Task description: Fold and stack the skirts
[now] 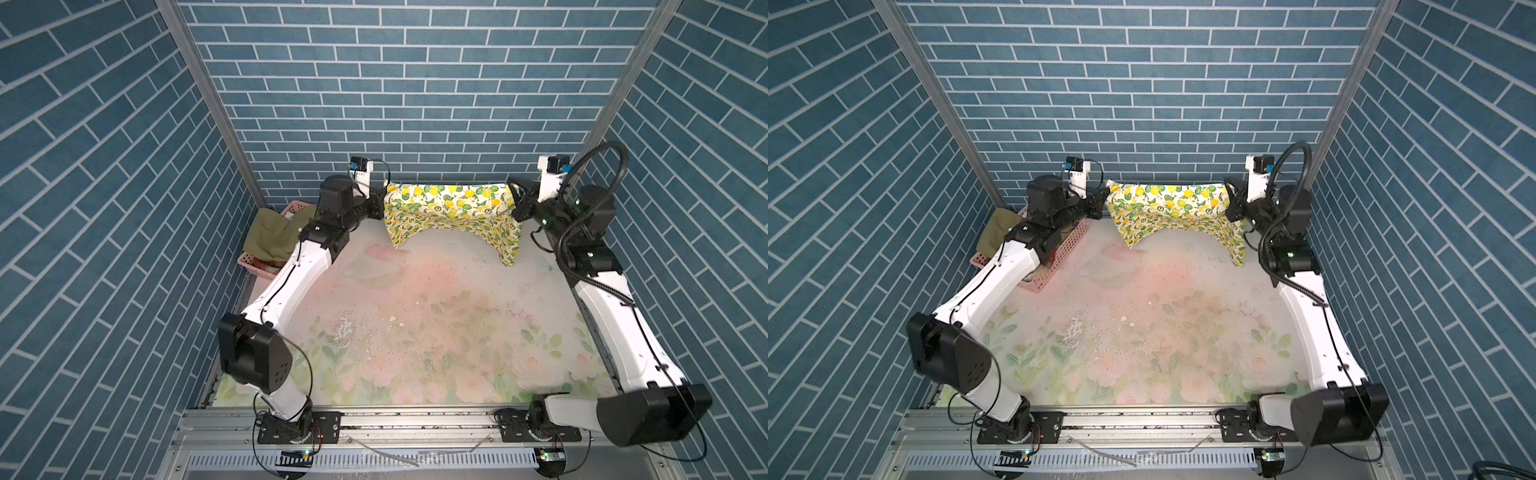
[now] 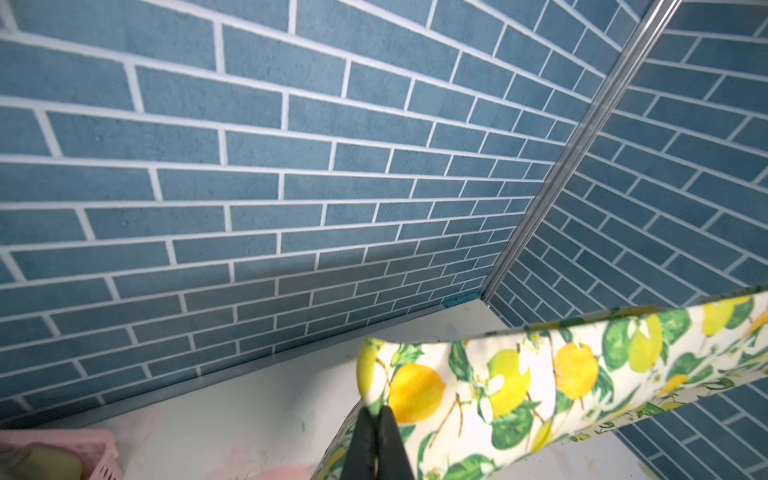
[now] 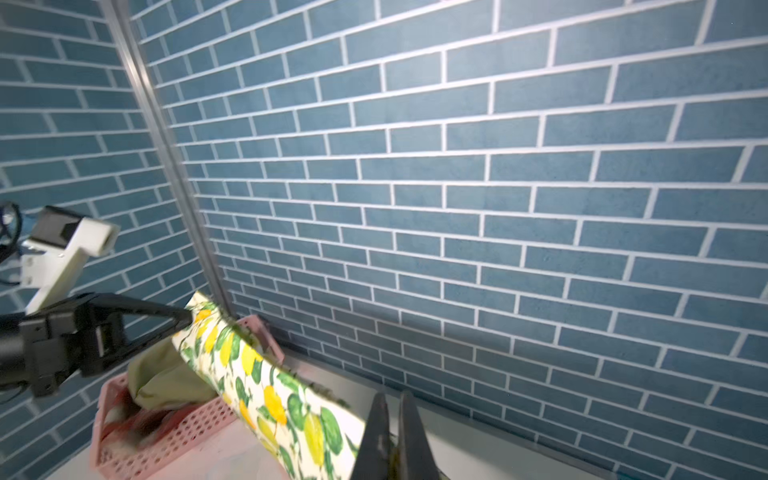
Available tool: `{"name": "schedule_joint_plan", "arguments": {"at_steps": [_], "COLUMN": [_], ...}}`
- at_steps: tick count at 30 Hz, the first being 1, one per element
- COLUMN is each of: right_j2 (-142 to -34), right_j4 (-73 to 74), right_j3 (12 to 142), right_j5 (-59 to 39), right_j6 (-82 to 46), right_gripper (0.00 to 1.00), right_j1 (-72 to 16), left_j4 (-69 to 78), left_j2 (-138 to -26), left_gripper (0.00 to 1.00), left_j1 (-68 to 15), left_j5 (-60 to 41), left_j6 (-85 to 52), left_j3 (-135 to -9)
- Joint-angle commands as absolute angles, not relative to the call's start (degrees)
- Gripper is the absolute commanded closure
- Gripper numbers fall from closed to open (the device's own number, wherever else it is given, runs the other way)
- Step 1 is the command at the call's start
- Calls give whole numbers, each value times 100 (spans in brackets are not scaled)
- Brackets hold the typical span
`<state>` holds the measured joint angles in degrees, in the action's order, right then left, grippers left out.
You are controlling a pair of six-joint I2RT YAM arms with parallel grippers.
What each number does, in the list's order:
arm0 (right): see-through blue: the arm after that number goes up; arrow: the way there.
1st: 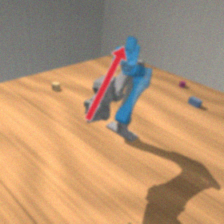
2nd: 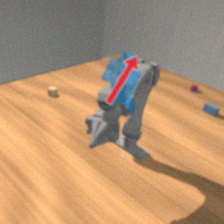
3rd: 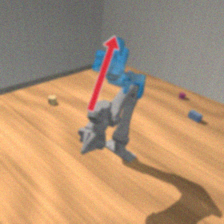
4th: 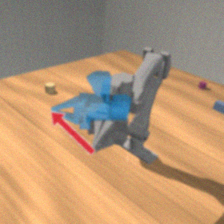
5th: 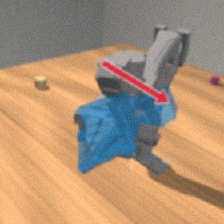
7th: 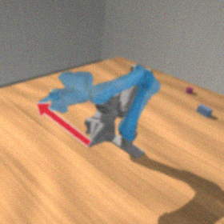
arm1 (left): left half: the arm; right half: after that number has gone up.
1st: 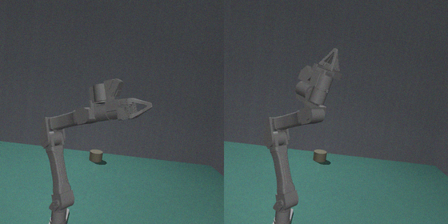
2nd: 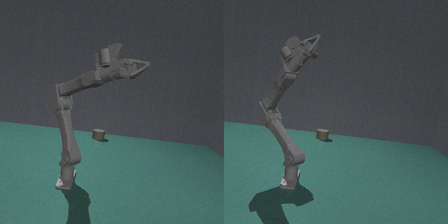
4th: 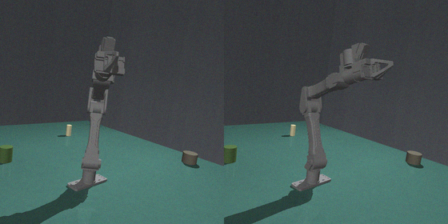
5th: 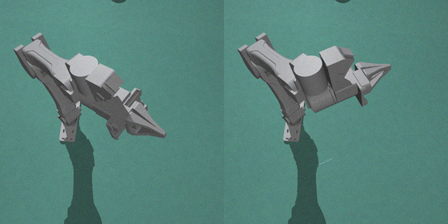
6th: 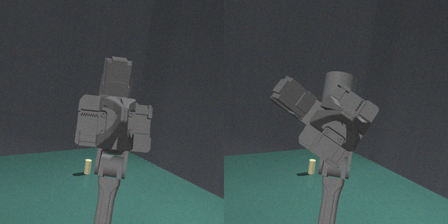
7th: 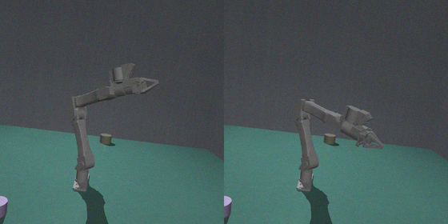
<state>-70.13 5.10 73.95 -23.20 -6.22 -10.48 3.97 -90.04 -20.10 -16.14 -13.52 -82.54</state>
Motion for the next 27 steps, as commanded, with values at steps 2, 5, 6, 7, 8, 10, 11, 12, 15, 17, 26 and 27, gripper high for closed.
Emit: {"name": "schedule_joint_plan", "arguments": {"at_steps": [2, 5, 6, 7, 8, 10, 11, 12, 15, 17, 26, 27], "right_j2": [-6022, -5013, -4654, -4323, -4085, -3718, -3656, -3652, -3959, -4412, -6510, -6559], "right_j4": [1112, 1227, 1109, 993, 857, 605, 479, 377, 66, -355, -1981, -1977], "right_j3": [5175, 3924, 3664, 3464, 3367, 3236, 3226, 3215, 3300, 3553, 4407, 4357], "right_j5": [-2400, -2157, -2049, -1957, -1916, -1627, -1496, -1221, -553, 103, 596, 569], "right_j6": [-96, -254, -297, -377, -463, -724, -808, -967, -1548, -2167, -4042, -4201], "right_gripper": [63, 30, 24, 21, 20, 20, 20, 20, 22, 23, 32, 32], "right_j1": [-1559, -2038, -2136, -2181, -2198, -2215, -2214, -2216, -2211, -2190, -1894, -1828], "left_j4": [3306, 5065, 5309, 5403, 5378, 5074, 4937, 4835, 4222, 3743, 382, 187], "left_j2": [-8499, -8095, -7961, -7786, -7641, -7347, -7268, -7204, -7102, -7093, -7613, -7718], "left_gripper": [44, 23, 21, 21, 21, 21, 21, 21, 22, 22, 21, 21], "left_j1": [-2065, -2157, -2174, -2232, -2302, -2443, -2458, -2466, -2476, -2493, -2536, -2542], "left_j5": [-1511, -1111, -1016, -869, -696, -398, -353, -317, -246, -246, 442, 392], "left_j6": [-1596, -1861, -1930, -1934, -1918, -1864, -1859, -1868, -1897, -1865, -2109, -2150], "left_j3": [-5382, -3643, -3308, -3044, -2886, -2748, -2739, -2739, -2939, -3134, -4428, -4487]}}
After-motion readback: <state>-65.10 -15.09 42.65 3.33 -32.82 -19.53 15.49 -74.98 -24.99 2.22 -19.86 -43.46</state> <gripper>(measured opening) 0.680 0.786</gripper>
